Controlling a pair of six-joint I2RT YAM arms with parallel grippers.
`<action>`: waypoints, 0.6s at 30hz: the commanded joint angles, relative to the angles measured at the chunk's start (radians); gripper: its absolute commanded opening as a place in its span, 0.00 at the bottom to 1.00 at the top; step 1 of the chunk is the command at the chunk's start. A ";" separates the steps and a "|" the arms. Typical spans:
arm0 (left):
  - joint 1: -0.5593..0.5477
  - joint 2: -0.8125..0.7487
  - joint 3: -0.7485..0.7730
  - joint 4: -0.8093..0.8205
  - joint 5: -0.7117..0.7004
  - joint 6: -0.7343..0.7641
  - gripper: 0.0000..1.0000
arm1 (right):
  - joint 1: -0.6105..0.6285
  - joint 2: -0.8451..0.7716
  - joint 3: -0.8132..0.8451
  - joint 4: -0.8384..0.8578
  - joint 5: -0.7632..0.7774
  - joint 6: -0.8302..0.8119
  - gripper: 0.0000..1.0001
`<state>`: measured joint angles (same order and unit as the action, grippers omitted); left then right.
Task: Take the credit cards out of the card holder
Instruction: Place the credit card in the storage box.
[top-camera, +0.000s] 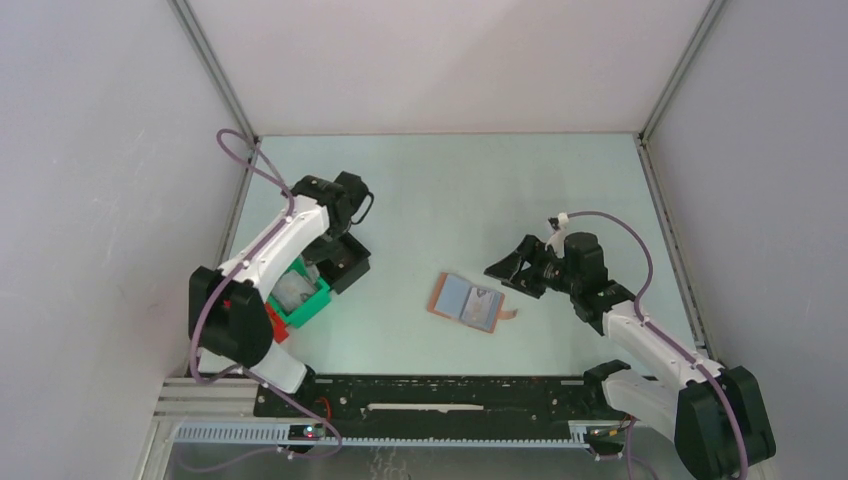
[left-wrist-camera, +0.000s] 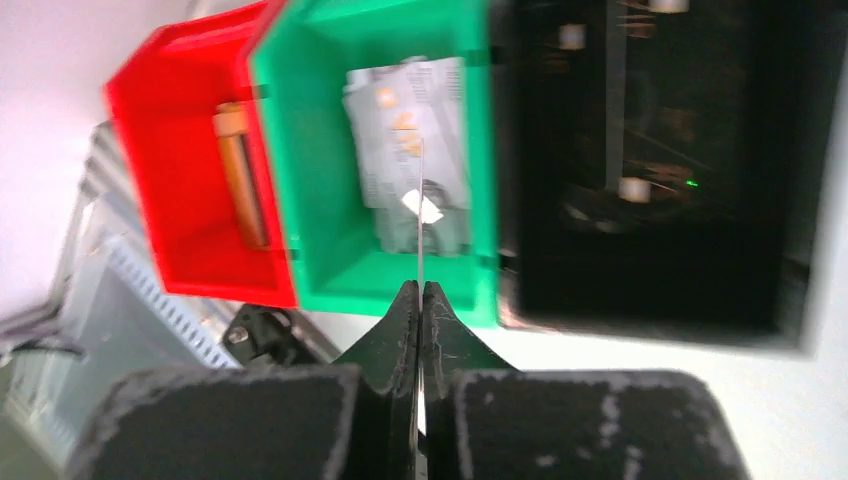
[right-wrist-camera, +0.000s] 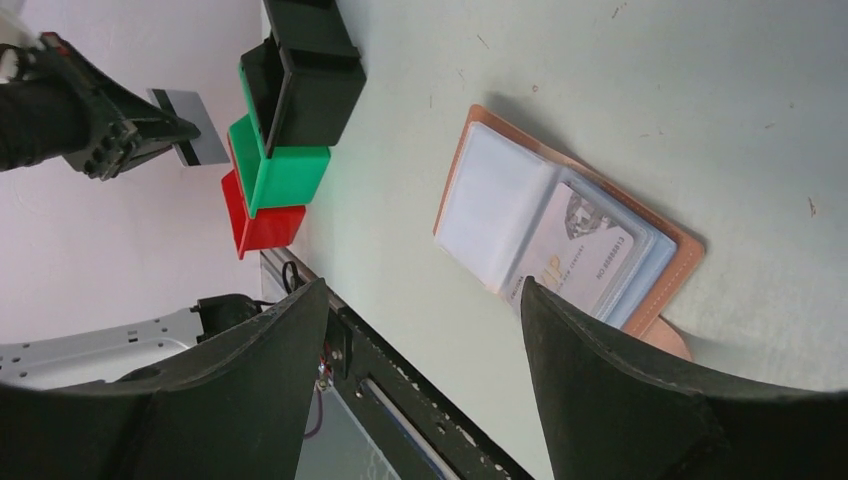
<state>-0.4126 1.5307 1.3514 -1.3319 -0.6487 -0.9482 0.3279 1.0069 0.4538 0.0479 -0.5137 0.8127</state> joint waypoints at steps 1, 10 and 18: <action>0.075 0.025 -0.062 -0.120 -0.152 -0.112 0.00 | -0.004 -0.024 0.023 -0.022 0.005 -0.024 0.79; 0.115 0.197 -0.053 -0.119 -0.219 -0.116 0.00 | -0.004 0.019 0.028 -0.012 -0.028 -0.017 0.79; 0.154 0.326 -0.088 -0.112 -0.213 -0.152 0.00 | -0.003 0.073 0.085 -0.037 -0.049 -0.042 0.78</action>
<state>-0.2802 1.8305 1.2861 -1.4322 -0.8124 -1.0451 0.3279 1.0653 0.4702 0.0097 -0.5407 0.8028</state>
